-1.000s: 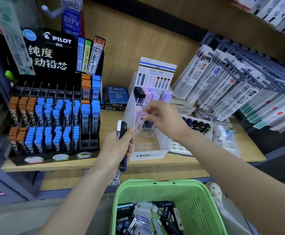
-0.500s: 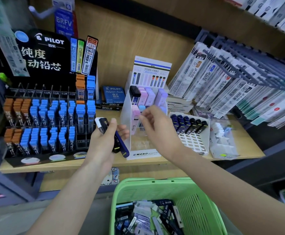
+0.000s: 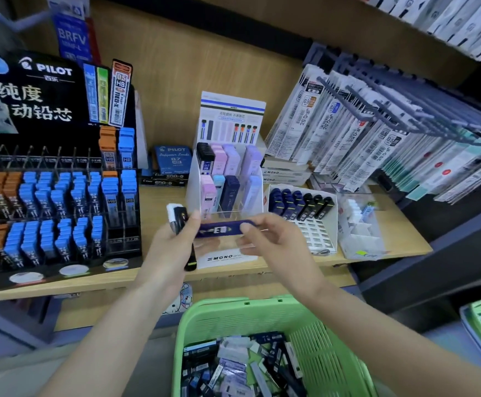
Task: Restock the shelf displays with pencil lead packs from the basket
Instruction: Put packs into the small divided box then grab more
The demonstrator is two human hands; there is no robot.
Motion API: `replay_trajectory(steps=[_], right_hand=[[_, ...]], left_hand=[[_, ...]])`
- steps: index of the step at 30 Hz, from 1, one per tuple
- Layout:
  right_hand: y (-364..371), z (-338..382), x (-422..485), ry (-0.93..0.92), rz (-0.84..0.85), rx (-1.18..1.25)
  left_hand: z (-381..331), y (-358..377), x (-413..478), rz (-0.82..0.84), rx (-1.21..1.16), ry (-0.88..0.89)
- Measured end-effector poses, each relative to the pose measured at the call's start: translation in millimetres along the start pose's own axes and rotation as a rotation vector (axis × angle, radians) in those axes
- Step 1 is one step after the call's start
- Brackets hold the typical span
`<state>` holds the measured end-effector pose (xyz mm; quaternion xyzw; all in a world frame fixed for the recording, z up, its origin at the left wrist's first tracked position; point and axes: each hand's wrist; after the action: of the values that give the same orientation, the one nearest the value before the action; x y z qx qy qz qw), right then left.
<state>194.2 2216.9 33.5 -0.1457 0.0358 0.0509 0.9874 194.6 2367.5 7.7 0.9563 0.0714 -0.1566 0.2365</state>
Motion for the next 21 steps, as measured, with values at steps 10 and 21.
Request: replay_trajectory(steps=[10,21], right_hand=[[-106,-23,24,-0.072,-0.379,-0.384],[-129,-51,76,-0.109,-0.315,-0.711]], left_hand=[[20,35,0,0.141,0.366,-0.029],[38,67,15,0.113,0.254,-0.143]])
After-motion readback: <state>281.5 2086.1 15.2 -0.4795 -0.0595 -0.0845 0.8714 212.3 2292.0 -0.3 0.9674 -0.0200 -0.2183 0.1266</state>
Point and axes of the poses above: each hand's wrist, its own x-axis towards the middle knuckle, its own y-axis out of the palm, z = x × y, and after that the axes turned 2 degrees about y, right-handed
